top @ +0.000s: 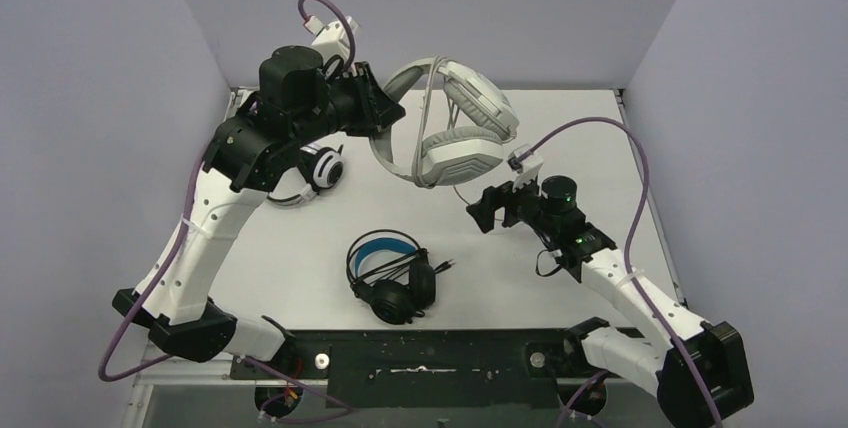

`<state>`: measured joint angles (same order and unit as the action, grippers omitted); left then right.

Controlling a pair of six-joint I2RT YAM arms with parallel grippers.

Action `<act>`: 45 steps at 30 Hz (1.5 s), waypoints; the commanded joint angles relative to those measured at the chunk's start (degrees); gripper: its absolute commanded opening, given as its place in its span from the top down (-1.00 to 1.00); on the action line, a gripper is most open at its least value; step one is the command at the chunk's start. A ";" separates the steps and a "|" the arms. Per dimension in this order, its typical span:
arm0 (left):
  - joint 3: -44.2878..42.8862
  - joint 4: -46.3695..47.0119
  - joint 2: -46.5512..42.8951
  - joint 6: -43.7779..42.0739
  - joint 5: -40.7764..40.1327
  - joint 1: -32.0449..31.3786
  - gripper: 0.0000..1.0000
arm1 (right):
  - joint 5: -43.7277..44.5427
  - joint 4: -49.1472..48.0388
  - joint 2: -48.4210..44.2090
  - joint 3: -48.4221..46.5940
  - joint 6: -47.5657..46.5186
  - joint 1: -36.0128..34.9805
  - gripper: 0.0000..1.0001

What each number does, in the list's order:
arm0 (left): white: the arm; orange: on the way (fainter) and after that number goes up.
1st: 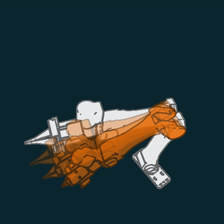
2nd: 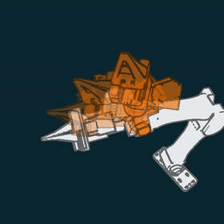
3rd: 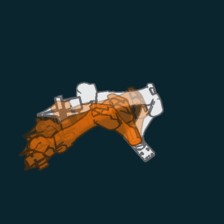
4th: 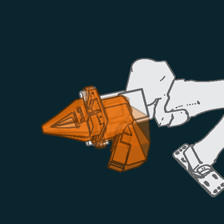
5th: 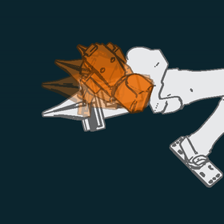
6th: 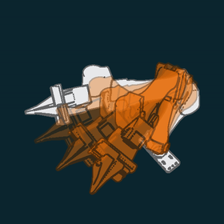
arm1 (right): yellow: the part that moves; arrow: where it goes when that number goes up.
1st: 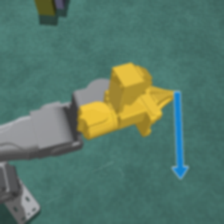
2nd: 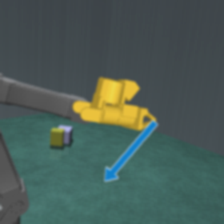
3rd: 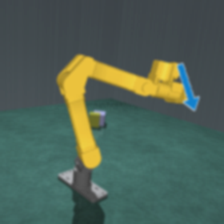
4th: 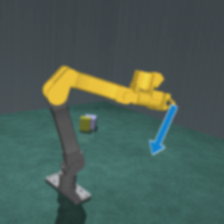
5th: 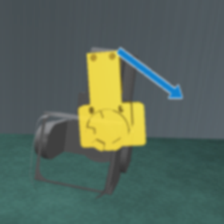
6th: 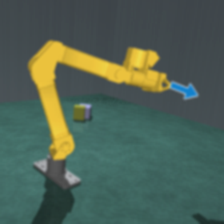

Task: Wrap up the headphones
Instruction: Wrap the headphones cable around the headphones.

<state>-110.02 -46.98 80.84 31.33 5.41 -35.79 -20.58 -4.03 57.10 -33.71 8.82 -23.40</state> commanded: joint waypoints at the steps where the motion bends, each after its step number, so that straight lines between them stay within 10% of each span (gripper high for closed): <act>1: -4.07 5.84 1.04 3.09 2.94 0.80 1.00 | -8.50 -12.05 3.31 0.07 -1.48 -0.96 -1.00; 18: -10.15 5.46 4.29 3.87 3.58 1.25 1.00 | -2.49 -39.76 31.88 -3.00 -2.54 -5.05 -0.84; 24: -11.10 9.34 4.99 2.71 -8.28 1.72 1.00 | 1.78 -44.11 38.42 -2.49 1.95 -7.60 -0.11; 33: -5.25 30.38 8.35 8.25 -27.02 5.96 1.00 | 7.49 -22.59 26.28 1.30 1.21 -16.78 0.95; 45: -5.75 36.71 17.57 -12.25 -42.88 8.25 1.00 | 28.05 12.95 -4.51 -3.40 -1.32 -29.21 1.00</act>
<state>-113.27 -27.11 99.24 23.49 -28.71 -29.47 -2.17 -8.21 60.25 -31.86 9.58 -48.82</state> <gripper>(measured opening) 0.163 0.047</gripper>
